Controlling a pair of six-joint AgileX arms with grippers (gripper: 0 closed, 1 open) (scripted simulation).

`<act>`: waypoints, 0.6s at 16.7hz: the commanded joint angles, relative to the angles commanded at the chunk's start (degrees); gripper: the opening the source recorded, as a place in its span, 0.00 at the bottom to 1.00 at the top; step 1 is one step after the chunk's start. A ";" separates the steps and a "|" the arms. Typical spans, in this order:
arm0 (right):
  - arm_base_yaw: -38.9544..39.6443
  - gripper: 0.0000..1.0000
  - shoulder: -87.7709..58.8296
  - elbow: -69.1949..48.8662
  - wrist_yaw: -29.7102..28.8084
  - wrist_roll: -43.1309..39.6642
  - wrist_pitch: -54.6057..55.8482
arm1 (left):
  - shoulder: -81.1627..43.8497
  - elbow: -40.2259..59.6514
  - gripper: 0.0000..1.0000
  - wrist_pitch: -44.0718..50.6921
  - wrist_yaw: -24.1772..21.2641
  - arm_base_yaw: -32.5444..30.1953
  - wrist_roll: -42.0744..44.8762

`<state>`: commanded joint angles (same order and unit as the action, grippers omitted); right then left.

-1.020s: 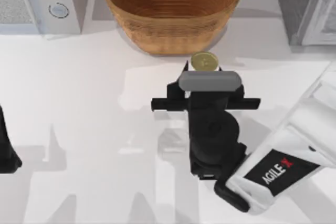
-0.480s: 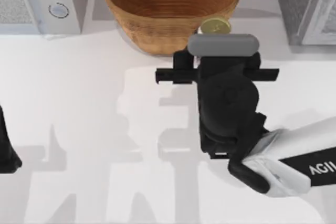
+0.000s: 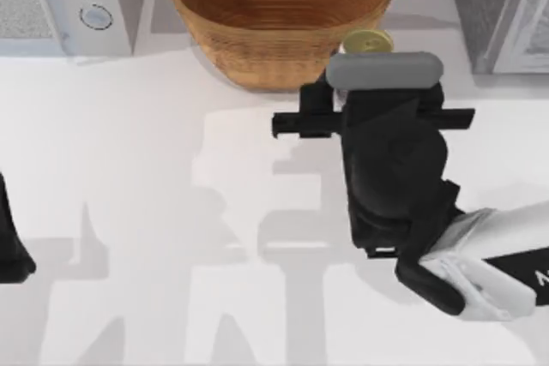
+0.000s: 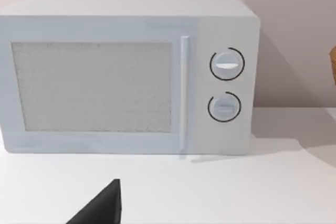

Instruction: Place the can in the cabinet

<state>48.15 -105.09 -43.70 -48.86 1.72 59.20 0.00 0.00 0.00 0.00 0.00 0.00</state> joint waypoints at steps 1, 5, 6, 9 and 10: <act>-1.37 0.00 2.40 1.96 1.85 0.19 -1.70 | 0.00 0.00 1.00 0.00 0.00 0.00 0.00; -9.29 0.00 17.91 12.92 11.99 0.76 -11.89 | 0.00 0.00 1.00 0.00 0.00 0.00 0.00; -11.70 0.00 23.22 16.02 14.90 0.84 -15.03 | 0.00 0.00 1.00 0.00 0.00 0.00 0.00; -19.42 0.00 41.09 25.08 23.73 0.93 -25.02 | 0.00 0.00 1.00 0.00 0.00 0.00 0.00; -22.05 0.00 47.30 27.87 26.57 0.90 -28.38 | 0.00 0.00 1.00 0.00 0.00 0.00 0.00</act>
<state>26.09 -57.79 -15.83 -22.28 2.62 30.83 0.00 0.00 0.00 0.00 0.00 0.00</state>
